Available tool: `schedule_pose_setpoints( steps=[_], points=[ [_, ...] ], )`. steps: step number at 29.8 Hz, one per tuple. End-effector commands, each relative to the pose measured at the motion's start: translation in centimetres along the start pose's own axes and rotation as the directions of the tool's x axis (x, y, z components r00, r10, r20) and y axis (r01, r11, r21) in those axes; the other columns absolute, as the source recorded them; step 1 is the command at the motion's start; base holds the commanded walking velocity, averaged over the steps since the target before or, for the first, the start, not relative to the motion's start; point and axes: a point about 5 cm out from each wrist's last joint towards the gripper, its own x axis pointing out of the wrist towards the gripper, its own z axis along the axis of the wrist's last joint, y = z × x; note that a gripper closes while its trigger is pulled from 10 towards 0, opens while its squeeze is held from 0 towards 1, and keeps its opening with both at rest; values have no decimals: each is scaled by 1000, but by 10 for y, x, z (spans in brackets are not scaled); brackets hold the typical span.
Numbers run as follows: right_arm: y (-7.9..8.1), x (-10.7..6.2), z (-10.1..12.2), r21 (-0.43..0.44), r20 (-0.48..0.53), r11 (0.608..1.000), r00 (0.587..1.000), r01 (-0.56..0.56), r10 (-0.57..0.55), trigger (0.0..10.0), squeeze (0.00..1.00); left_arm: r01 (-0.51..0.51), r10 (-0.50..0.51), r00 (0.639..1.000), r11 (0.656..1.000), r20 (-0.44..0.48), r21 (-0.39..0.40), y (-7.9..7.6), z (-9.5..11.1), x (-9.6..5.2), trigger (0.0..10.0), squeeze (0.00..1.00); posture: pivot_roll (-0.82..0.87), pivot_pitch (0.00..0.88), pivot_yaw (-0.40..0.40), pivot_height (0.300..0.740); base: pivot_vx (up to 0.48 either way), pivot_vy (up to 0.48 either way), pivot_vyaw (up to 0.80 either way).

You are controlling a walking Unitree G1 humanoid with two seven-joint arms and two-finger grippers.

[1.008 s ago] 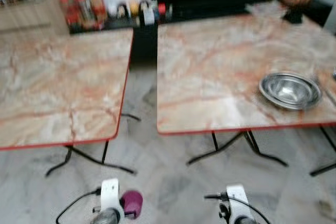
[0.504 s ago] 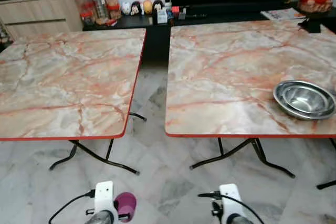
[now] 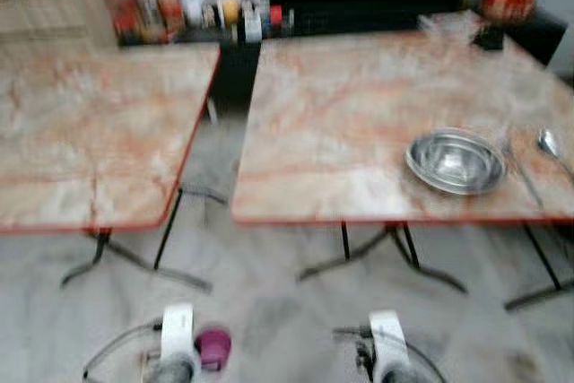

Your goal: Setting the table

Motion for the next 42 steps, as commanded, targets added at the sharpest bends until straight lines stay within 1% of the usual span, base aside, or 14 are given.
schedule_pose_setpoints(
  steps=[1,8,18,22,38,42],
  points=[
    [-7,-1,-1,-2,0,1000,1000,18,-18,10000,0,1,-1,1000,1000,-6,2,-3,0,0,10000,0,-201,0,70,740,0,-296,0],
    [-5,0,1,1,4,1000,1000,18,-18,10000,0,10,-10,1000,1000,-8,11,-3,0,0,10000,0,-206,0,75,740,0,0,0],
    [-7,-1,1,-5,3,1000,1000,19,-19,10000,0,9,-9,1000,1000,-9,11,-5,0,0,10000,0,-205,0,72,740,0,-472,0],
    [-7,-1,1,-2,4,1000,1000,20,-20,10000,0,-2,1,1000,1000,-17,-5,-4,-2,0,10000,0,-212,0,75,740,0,0,0],
    [-9,-1,3,-6,10,1000,1000,23,-23,10000,0,13,-13,1000,999,-13,-31,-5,-3,0,10000,0,-209,0,66,740,0,0,0],
    [-10,-1,3,-11,9,1000,1000,25,-24,10000,0,9,-10,1000,999,-13,-48,-5,-3,0,10000,0,-209,0,62,740,0,0,0]
  ],
)
